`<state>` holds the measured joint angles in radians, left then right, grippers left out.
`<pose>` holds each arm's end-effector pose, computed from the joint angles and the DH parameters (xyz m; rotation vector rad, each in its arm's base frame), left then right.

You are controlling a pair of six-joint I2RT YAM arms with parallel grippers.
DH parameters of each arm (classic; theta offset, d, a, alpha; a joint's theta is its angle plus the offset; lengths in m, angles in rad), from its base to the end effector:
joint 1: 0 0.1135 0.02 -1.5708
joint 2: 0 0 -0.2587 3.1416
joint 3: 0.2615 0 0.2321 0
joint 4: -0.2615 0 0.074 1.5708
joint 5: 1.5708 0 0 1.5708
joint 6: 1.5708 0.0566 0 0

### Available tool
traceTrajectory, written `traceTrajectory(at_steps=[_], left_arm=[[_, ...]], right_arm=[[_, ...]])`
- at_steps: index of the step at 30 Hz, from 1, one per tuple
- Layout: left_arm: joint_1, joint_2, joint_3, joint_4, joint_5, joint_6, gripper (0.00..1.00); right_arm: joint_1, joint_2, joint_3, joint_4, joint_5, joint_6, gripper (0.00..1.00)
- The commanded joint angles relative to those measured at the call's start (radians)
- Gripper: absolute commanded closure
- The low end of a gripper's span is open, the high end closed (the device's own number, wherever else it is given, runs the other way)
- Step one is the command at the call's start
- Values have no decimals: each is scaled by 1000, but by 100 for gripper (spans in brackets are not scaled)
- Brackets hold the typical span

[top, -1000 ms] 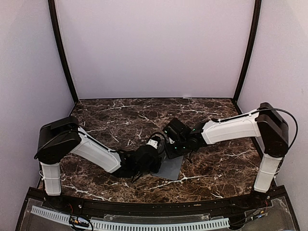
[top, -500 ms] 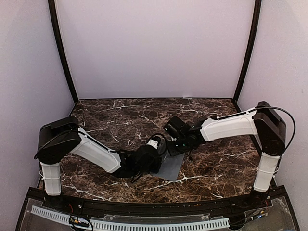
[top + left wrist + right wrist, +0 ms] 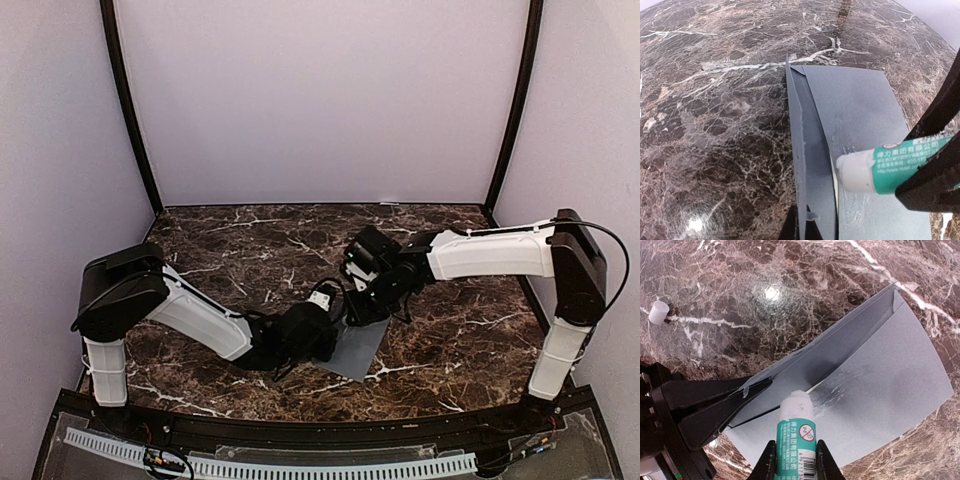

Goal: Place the letter into the envelope and seal it

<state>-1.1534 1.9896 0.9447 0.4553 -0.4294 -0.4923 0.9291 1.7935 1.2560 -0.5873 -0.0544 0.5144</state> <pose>0.1812 -0.3506 0.1163 0.4567 2.0952 -0.5182 0.2111 0.2876 0.1848 -0.5940 2.7396 0.4772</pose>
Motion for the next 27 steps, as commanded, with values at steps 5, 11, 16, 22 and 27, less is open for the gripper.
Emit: traceTrajectory(at_steps=[5,11,16,22,27], left_arm=[[-20,18,19,-34,-5,21,100],[-21,20,20,-36,-20,24,100],[-24,20,21,-44,-37,28,100],[-30,21,25,-40,-45,43,100],[-36,22,29,-52,-71,50,100]], right_arm=[[2,39,5,-27,-116,16,100],[4,69,5,-57,-125,4,100],[-1,102,11,-101,-99,-13,100],[-18,138,42,-154,-25,-27,100],[-50,152,68,-187,33,-44,100]])
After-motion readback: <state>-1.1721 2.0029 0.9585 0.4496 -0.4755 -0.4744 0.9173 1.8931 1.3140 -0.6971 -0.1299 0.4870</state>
